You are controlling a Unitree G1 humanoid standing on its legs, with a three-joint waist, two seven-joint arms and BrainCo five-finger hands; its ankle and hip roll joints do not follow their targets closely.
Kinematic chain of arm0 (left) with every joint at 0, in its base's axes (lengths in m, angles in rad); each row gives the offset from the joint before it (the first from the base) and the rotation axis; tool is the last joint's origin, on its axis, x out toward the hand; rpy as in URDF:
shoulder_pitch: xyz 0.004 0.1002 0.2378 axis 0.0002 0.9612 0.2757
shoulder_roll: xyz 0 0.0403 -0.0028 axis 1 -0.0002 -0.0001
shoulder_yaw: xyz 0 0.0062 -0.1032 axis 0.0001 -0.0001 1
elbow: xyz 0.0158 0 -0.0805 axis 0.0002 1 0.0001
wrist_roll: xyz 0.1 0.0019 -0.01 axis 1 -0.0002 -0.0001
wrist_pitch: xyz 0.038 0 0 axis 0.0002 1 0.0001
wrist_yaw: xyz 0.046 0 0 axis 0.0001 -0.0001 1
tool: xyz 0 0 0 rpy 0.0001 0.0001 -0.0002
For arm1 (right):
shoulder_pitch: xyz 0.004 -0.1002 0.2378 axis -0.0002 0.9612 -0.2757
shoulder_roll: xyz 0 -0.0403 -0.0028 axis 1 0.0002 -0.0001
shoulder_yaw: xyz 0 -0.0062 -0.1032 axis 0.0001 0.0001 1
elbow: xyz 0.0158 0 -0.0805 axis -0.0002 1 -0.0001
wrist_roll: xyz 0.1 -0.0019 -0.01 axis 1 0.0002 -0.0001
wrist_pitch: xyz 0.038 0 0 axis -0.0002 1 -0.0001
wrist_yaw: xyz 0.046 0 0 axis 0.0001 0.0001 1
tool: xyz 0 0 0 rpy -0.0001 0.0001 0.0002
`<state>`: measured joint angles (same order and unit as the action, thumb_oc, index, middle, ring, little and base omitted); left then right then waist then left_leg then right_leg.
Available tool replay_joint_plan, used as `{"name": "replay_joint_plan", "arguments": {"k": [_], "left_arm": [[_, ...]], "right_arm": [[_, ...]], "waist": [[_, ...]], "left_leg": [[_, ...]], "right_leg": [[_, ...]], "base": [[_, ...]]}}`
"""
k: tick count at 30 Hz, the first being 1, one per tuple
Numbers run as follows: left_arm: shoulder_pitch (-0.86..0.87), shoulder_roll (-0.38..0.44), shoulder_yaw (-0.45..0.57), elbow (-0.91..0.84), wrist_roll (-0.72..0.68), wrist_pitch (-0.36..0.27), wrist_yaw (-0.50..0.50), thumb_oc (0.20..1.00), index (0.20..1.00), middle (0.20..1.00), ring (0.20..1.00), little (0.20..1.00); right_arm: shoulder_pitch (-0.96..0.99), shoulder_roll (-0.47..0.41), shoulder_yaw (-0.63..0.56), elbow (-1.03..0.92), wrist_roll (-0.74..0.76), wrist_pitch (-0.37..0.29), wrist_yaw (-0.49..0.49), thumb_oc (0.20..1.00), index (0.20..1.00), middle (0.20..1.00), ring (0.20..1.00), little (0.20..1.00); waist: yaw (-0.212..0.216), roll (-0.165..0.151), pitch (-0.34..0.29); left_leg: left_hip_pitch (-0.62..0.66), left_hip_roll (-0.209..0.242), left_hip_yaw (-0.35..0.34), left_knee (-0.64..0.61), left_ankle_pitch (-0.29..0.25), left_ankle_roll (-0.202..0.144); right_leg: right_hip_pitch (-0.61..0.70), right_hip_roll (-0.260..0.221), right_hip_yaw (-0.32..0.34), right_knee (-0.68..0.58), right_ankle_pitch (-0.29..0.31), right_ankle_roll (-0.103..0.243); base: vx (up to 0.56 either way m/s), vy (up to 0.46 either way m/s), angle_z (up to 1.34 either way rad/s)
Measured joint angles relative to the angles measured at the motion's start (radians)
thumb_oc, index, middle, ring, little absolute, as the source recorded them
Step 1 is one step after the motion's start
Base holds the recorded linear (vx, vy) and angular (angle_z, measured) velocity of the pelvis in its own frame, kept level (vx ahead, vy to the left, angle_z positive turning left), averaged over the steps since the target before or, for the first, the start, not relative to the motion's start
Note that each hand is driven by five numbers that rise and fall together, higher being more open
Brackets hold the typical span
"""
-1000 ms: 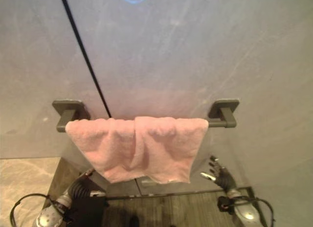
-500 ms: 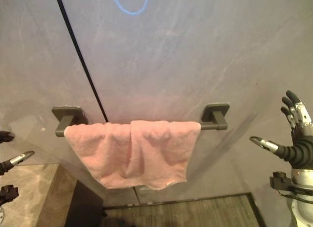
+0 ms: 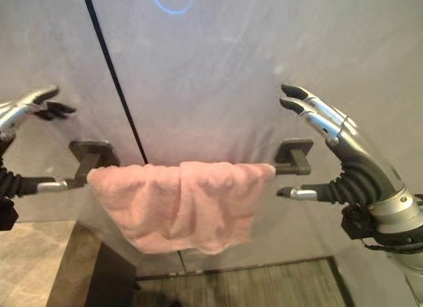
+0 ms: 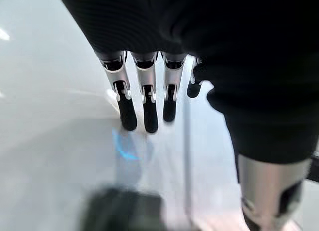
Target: Put brush and paste in cup on sink, flatten towel.
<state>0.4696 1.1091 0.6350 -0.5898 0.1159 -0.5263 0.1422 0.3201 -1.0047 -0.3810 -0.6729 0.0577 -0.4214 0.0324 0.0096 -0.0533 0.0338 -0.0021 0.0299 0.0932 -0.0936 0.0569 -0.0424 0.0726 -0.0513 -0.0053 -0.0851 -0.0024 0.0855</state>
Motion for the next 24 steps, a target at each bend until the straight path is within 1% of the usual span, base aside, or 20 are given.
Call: {"name": "replay_joint_plan", "arguments": {"k": [5, 7, 9, 11, 12, 14, 16, 18, 20, 24], "left_arm": [[0.037, 0.042, 0.018, -0.022, 0.0, -0.012, -0.008, 1.0, 1.0, 1.0, 1.0, 1.0], [0.063, 0.117, -0.005, -0.027, -0.009, -0.017, -0.008, 1.0, 1.0, 1.0, 1.0, 1.0], [0.065, 0.157, -0.026, -0.03, -0.006, -0.019, -0.013, 1.0, 1.0, 1.0, 1.0, 1.0], [0.062, 0.191, -0.061, -0.03, 0.013, -0.021, -0.01, 1.0, 1.0, 1.0, 1.0, 1.0], [0.061, 0.195, -0.101, -0.029, 0.023, -0.03, -0.008, 1.0, 1.0, 1.0, 1.0, 1.0], [0.058, 0.209, -0.141, -0.027, 0.052, -0.037, -0.006, 1.0, 1.0, 1.0, 1.0, 1.0], [0.027, 0.25, -0.216, -0.024, 0.082, -0.037, 0.005, 1.0, 1.0, 1.0, 1.0, 1.0], [0.008, 0.264, -0.23, -0.018, 0.103, -0.037, 0.009, 1.0, 1.0, 1.0, 1.0, 1.0], [-0.045, 0.296, -0.284, -0.006, 0.143, -0.037, 0.019, 1.0, 1.0, 1.0, 1.0, 1.0], [-0.038, 0.31, -0.295, 0.031, 0.205, -0.045, 0.053, 1.0, 1.0, 1.0, 1.0, 1.0]], "right_arm": [[0.052, -0.073, 0.031, -0.013, -0.042, 0.0, 0.018, 1.0, 1.0, 1.0, 1.0, 1.0], [0.045, -0.118, 0.098, -0.011, -0.064, 0.002, 0.015, 1.0, 1.0, 1.0, 1.0, 1.0], [0.04, -0.148, 0.135, -0.01, -0.083, 0.001, 0.017, 1.0, 1.0, 1.0, 1.0, 1.0], [-0.005, -0.165, 0.181, -0.009, -0.09, 0.001, 0.013, 1.0, 1.0, 1.0, 1.0, 1.0], [-0.031, -0.181, 0.207, -0.009, -0.105, 0.001, 0.011, 1.0, 1.0, 1.0, 1.0, 1.0], [-0.054, -0.186, 0.224, -0.007, -0.117, -0.002, 0.009, 1.0, 1.0, 1.0, 1.0, 1.0], [-0.107, -0.193, 0.287, 0.004, -0.134, -0.007, -0.016, 1.0, 1.0, 1.0, 1.0, 1.0], [-0.123, -0.206, 0.297, 0.006, -0.154, -0.012, -0.021, 1.0, 1.0, 1.0, 1.0, 1.0], [-0.156, -0.241, 0.327, 0.023, -0.196, -0.016, -0.039, 1.0, 1.0, 1.0, 1.0, 1.0], [-0.142, -0.3, 0.315, 0.048, -0.268, -0.02, -0.073, 1.0, 1.0, 1.0, 1.0, 1.0]], "waist": [[0.004, 0.018, 0.04], [0.007, 0.023, 0.044], [0.007, 0.025, 0.051], [0.003, 0.025, 0.056], [-0.001, 0.026, 0.058], [-0.002, 0.026, 0.059], [-0.003, 0.024, 0.058], [-0.004, 0.026, 0.06], [-0.003, 0.028, 0.057], [-0.009, 0.038, 0.051]], "left_leg": [[-0.002, -0.004, -0.001, 0.0, 0.0, 0.0], [-0.002, -0.005, -0.001, 0.0, 0.001, 0.0], [-0.002, -0.006, -0.001, 0.0, 0.004, 0.004], [-0.001, -0.006, 0.002, 0.0, 0.003, 0.004], [0.0, -0.007, 0.005, 0.0, 0.003, 0.004], [0.001, -0.006, 0.005, 0.0, 0.004, 0.004], [0.002, -0.006, 0.006, 0.0, 0.003, 0.004], [0.002, -0.007, 0.006, 0.0, 0.003, 0.004], [0.002, -0.007, 0.006, 0.0, 0.001, 0.0], [0.003, -0.007, 0.008, 0.0, 0.003, 0.002]], "right_leg": [[-0.001, -0.004, 0.0, 0.0, 0.0, 0.004], [-0.002, -0.005, -0.001, 0.0, 0.001, 0.003], [-0.002, -0.006, -0.001, 0.0, 0.003, 0.004], [-0.002, -0.006, 0.001, 0.0, 0.004, 0.005], [-0.002, -0.007, 0.003, 0.0, 0.005, 0.005], [-0.002, -0.006, 0.005, 0.0, 0.005, 0.004], [-0.001, -0.006, 0.005, 0.0, 0.005, 0.005], [-0.002, -0.007, 0.006, 0.0, 0.005, 0.005], [-0.001, -0.007, 0.005, 0.0, 0.006, 0.006], [-0.001, -0.008, 0.005, 0.0, 0.007, 0.005]], "base": [[-0.03, 0.013, 0.01], [-0.02, 0.009, 0.01], [0.0, 0.0, 0.0], [-0.01, 0.011, -0.04], [-0.01, 0.019, -0.05], [0.0, 0.005, -0.02], [0.0, 0.0, 0.0], [-0.02, 0.0, -0.01], [-0.02, 0.003, 0.0], [-0.01, 0.0, 0.0]]}}
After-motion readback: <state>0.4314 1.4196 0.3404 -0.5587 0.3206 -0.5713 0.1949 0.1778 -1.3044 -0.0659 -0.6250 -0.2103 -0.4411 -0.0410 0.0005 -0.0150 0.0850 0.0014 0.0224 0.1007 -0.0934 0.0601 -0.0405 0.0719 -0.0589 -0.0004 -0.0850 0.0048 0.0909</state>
